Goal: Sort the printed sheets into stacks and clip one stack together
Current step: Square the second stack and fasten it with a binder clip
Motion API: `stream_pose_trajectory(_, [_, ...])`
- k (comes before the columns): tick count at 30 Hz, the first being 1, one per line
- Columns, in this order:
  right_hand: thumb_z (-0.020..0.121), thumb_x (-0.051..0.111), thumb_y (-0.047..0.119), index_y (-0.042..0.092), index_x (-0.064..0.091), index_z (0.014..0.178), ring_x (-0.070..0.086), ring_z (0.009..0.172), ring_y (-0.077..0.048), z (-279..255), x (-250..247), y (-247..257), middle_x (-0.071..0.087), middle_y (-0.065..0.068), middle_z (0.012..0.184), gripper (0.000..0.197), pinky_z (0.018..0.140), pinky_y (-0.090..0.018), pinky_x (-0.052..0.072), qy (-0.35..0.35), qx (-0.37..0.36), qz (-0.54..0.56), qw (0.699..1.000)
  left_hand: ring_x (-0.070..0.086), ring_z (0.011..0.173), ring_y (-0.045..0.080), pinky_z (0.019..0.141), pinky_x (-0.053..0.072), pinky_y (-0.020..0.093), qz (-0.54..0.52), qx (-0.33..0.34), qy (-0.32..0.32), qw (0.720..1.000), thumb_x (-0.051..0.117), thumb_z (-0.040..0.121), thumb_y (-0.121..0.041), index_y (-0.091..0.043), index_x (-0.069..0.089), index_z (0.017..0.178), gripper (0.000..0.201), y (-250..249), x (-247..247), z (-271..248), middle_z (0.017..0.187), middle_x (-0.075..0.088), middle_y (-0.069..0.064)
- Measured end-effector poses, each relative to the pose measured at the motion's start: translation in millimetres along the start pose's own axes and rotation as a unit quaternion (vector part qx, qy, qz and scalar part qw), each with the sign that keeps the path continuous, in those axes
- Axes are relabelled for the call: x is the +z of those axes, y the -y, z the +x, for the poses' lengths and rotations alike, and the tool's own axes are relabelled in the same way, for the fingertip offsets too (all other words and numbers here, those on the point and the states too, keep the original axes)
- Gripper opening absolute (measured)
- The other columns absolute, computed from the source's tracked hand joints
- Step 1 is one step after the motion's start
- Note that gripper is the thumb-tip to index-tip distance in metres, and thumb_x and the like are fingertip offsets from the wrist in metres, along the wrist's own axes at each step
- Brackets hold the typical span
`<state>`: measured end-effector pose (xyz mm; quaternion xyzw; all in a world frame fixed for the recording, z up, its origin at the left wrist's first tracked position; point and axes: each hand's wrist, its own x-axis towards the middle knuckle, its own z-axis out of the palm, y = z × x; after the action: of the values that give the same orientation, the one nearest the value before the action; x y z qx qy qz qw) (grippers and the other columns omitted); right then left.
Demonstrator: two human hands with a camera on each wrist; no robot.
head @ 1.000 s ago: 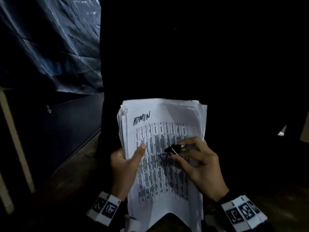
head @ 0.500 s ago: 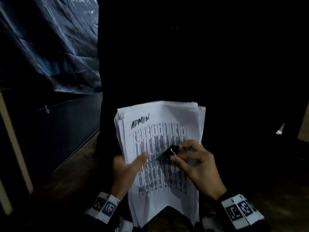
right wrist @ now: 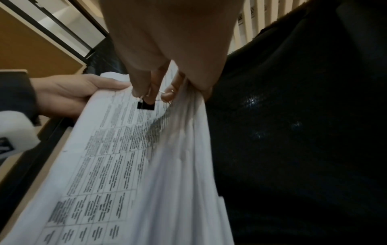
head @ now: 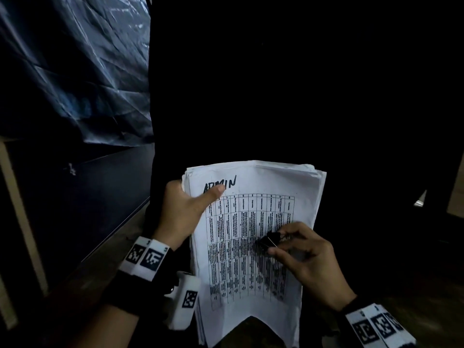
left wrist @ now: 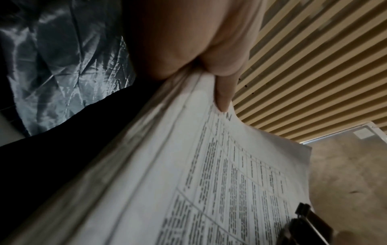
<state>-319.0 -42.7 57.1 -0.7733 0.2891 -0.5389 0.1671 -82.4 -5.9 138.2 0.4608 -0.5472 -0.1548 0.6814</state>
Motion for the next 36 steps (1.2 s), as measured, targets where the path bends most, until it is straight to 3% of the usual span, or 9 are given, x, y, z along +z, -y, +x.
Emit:
stream_pose_trajectory(4, [0.076,0.054,0.067,0.028,0.07,0.072,0.056,0.095,0.001,5.9,-21.7,12.5,0.058,0.016,0.097,0.042,0.082,-0.009,0.044,-0.063,-0.01,-0.123,0.99,0.072,0.092,0.022,0.088,0.055,0.051,0.01,-0.002,0.002,1.0,0.082,0.061,-0.047,-0.009,0.067,0.101,0.057,0.2,5.1,4.3,0.097,0.075,0.006])
stream_pose_trajectory(7, [0.082,0.067,0.032,0.018,0.072,0.074,0.056,0.088,0.01,18.0,-49.5,40.3,0.059,0.005,0.097,0.017,0.079,0.001,0.04,-0.106,0.002,-0.154,0.982,0.072,0.091,0.022,0.088,0.056,0.05,0.02,0.002,-0.012,1.0,0.082,0.064,-0.043,-0.008,0.067,0.101,0.053,0.1,6.8,6.2,0.096,0.074,0.006])
stream_pose_trajectory(13, [0.075,0.062,0.033,0.012,0.071,0.091,0.064,0.088,-0.005,47.2,-78.0,100.1,0.065,0.004,0.099,0.028,0.077,-0.017,0.054,-0.014,-0.041,-0.201,0.979,0.069,0.1,0.025,0.091,0.054,0.05,0.027,-0.007,-0.02,0.999,0.079,0.053,-0.065,-0.015,0.065,0.109,0.076,6.4,7.6,10.8,0.106,0.072,0.003])
stream_pose_trajectory(18, [0.075,0.069,0.025,0.017,0.057,0.108,0.055,0.079,0.007,71.6,-78.9,131.1,0.06,0.008,0.098,0.036,0.073,-0.012,0.052,0.077,-0.161,-0.289,0.941,0.068,0.102,0.023,0.093,0.053,0.048,0.025,0.003,-0.024,0.999,0.079,0.056,-0.059,-0.014,0.063,0.112,0.073,2.3,10.2,9.9,0.107,0.072,0.003])
stream_pose_trajectory(22, [0.07,0.074,-0.003,0.013,0.061,0.108,0.061,0.086,-0.029,99.4,-66.1,150.8,0.063,-0.008,0.097,0.043,0.068,-0.043,0.054,0.14,-0.235,-0.383,0.882,0.067,0.101,0.03,0.094,0.052,0.05,0.033,0.03,-0.02,0.999,0.076,0.061,-0.058,-0.009,0.063,0.11,0.071,-2.1,12.7,5.8,0.106,0.071,0.007])
stream_pose_trajectory(26, [0.071,0.065,-0.01,0.01,0.064,0.113,0.059,0.097,-0.029,121.3,-56.0,156.8,0.061,-0.009,0.104,0.047,0.076,-0.042,0.053,0.207,-0.239,-0.4,0.861,0.062,0.09,0.044,0.084,0.054,0.049,0.047,0.068,-0.021,0.996,0.076,0.07,-0.048,0.002,0.063,0.102,0.061,-9.5,15.4,-1.8,0.093,0.065,0.026])
stream_pose_trajectory(30, [0.06,0.075,-0.015,0.002,0.073,0.101,0.065,0.079,-0.031,132.9,-50.8,148.4,0.066,-0.013,0.088,0.044,0.061,-0.034,0.053,0.222,-0.3,-0.403,0.836,0.054,0.09,0.058,0.075,0.051,0.055,0.046,0.068,-0.019,0.996,0.079,0.075,-0.03,0.016,0.055,0.093,0.055,-13.5,17.2,-6.4,0.095,0.059,0.039])
stream_pose_trajectory(34, [0.055,0.079,-0.015,0.003,0.074,0.1,0.061,0.068,-0.022,138.9,-47.8,142.9,0.06,-0.006,0.078,0.048,0.054,-0.029,0.052,0.22,-0.33,-0.377,0.837,0.058,0.086,0.053,0.07,0.051,0.051,0.043,0.065,-0.016,0.997,0.079,0.075,-0.028,0.009,0.058,0.089,0.045,-12.9,18.3,-5.4,0.086,0.059,0.035])
stream_pose_trajectory(36, [0.055,0.079,-0.016,0.002,0.074,0.1,0.066,0.073,-0.027,141.3,-49.4,144.0,0.065,-0.011,0.081,0.049,0.056,-0.036,0.057,0.222,-0.342,-0.378,0.831,0.06,0.071,0.04,0.062,0.047,0.034,0.053,0.057,-0.007,0.997,0.078,0.075,-0.031,-0.008,0.056,0.081,0.032,-12.7,18.9,-5.2,0.067,0.054,0.01])
